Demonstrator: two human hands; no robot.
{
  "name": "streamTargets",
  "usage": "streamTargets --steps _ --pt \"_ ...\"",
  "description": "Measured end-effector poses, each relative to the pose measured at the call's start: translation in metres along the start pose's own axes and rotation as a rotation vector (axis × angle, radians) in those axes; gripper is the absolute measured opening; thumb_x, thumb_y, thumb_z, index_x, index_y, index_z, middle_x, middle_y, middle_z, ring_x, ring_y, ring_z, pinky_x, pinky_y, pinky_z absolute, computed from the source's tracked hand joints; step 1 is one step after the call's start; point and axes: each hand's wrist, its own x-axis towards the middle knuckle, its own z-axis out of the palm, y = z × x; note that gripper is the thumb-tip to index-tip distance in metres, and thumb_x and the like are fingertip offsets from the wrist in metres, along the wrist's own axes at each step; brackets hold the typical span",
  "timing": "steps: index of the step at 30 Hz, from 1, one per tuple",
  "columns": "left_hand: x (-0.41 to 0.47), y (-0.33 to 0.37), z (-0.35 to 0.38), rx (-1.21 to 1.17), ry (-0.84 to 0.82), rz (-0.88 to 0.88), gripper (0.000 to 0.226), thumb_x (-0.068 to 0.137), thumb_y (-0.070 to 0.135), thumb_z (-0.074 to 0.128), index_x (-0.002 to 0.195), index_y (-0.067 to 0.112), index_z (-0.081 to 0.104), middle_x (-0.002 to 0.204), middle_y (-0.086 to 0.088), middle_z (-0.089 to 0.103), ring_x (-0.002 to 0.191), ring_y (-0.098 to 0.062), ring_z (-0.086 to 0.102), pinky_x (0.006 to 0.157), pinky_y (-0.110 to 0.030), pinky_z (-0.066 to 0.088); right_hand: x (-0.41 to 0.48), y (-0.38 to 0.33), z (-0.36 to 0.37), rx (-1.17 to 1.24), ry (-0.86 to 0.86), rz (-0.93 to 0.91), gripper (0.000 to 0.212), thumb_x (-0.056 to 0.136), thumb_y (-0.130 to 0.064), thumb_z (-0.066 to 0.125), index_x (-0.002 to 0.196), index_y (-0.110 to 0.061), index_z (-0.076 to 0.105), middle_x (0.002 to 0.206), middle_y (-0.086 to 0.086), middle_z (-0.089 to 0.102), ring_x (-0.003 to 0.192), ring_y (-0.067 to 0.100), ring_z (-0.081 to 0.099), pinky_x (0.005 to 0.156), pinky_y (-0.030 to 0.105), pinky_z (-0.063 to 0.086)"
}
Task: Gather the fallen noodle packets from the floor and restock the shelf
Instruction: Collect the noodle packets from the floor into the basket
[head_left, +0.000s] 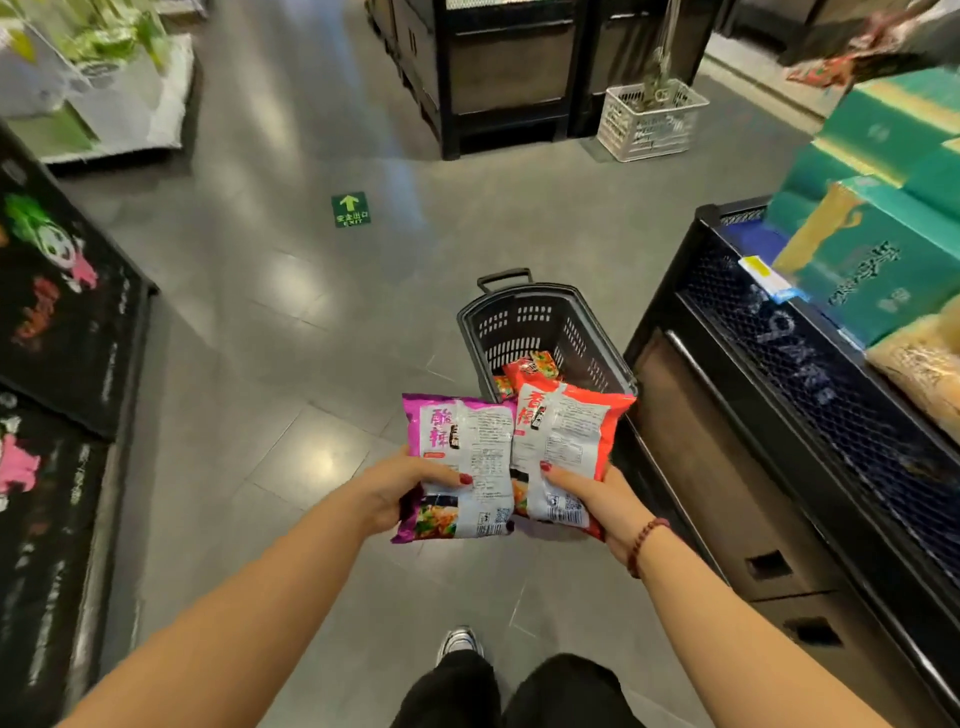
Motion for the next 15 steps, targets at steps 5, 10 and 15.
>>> streamTargets --steps 5,10,15 --pt "0.063 0.045 -0.015 -0.003 0.002 0.018 0.054 0.074 -0.008 0.075 0.121 0.007 0.054 0.099 -0.012 0.075 0.087 -0.03 0.073 0.063 -0.038 0.059 0.052 -0.019 0.004 0.103 0.041 0.048 0.053 0.069 -0.016 0.079 0.119 -0.012 0.061 0.109 0.008 0.072 0.099 0.028 0.069 0.092 0.051 0.052" --pt "0.137 0.093 -0.02 0.053 0.033 0.047 0.056 0.074 0.005 0.081 0.122 0.014 0.053 0.108 -0.011 0.073 0.093 -0.031 0.072 0.078 -0.047 0.059 0.129 -0.048 -0.007 0.2 0.064 0.058 0.049 0.073 -0.008 0.075 0.119 -0.009 0.06 0.111 0.012 0.071 0.101 0.032 0.068 0.093 0.053 0.051" --pt "0.21 0.157 -0.008 0.149 0.015 0.039 0.043 0.08 0.014 0.078 0.117 0.016 0.057 0.106 -0.007 0.074 0.092 -0.026 0.073 0.081 -0.044 0.059 0.208 -0.09 -0.021 0.247 0.057 0.078 0.077 0.056 -0.021 0.09 0.125 -0.007 0.059 0.116 0.012 0.069 0.106 0.033 0.066 0.096 0.053 0.049"
